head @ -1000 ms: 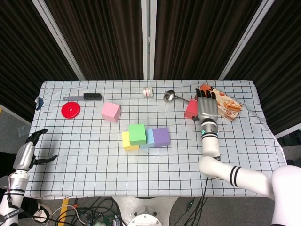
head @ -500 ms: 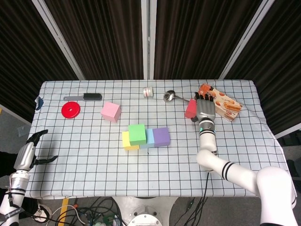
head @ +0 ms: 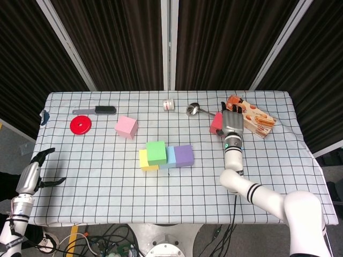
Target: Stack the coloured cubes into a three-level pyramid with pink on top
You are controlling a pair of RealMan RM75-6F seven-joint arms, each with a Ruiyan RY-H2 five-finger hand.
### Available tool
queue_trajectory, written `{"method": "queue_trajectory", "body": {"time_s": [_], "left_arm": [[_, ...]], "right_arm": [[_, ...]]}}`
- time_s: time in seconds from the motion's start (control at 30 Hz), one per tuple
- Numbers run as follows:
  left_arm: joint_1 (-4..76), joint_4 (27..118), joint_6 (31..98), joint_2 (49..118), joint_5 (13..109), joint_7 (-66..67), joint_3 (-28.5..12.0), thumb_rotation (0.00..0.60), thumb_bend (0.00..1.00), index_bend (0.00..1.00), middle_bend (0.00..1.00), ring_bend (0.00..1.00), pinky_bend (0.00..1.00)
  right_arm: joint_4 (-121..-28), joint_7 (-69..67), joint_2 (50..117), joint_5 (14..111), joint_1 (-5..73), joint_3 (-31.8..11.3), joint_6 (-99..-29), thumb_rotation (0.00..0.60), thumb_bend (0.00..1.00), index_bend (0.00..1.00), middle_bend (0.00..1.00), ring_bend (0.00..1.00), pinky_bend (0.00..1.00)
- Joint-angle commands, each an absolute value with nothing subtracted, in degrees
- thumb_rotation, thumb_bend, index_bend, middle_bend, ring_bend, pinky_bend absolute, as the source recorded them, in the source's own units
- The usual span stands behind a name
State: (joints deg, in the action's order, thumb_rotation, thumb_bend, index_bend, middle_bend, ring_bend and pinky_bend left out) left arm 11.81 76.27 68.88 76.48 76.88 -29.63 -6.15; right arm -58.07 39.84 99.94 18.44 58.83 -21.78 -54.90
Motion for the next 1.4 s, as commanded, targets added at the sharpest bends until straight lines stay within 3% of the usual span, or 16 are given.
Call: {"method": "queue_trajectory", "body": {"time_s": [0.03,0.23,0.4,0.6,0.83,1.4], "left_arm": [[11.9,76.41,68.95,76.4,77.05,-29.42,-6.16,0.6,0.09,0.12,0.12,0.06,0.09],[12.11,76.89,68.81,76.34,76.92,-28.79,-6.29,0.6,0.09,0.12,0.12,0.06,0.09],[12.35,77.34,68.78,76.28,76.81,-28.18,-6.5,0.6,0.09,0.12,0.12,0.06,0.09],[12.51,77.99,69.07,76.02,76.67,-27.55,-6.86,0.6,0.09,0.12,0.12,0.06,0.09],[12.56,78.2,68.89,76.0,76.56,-27.33,-6.75,0.6,0.09,0.12,0.12,0.06,0.09],[12.55,77.46,68.97,76.25,76.85,-28.74,-6.68,0.6,0.09,0.12,0.12,0.06,0.09]], "right_arm": [[-62.23,38.74,97.7,20.4,57.68,-22.77,-57.13,0.6,0.29,0.0,0.51,0.05,0.0],[-78.4,37.84,88.51,23.32,55.12,-24.86,-60.01,0.6,0.29,0.0,0.51,0.06,0.0],[-93.47,38.22,77.42,27.34,53.4,-24.04,-55.47,0.6,0.29,0.0,0.52,0.06,0.0],[-103.29,39.63,69.69,29.35,53.99,-21.7,-52.68,0.6,0.29,0.0,0.5,0.06,0.0],[-106.68,39.64,68.72,31.77,55.83,-17.8,-51.02,0.6,0.29,0.0,0.49,0.06,0.0],[-109.05,38.73,74.6,31.97,59.1,-13.25,-57.37,0.6,0.28,0.0,0.5,0.06,0.0]]}}
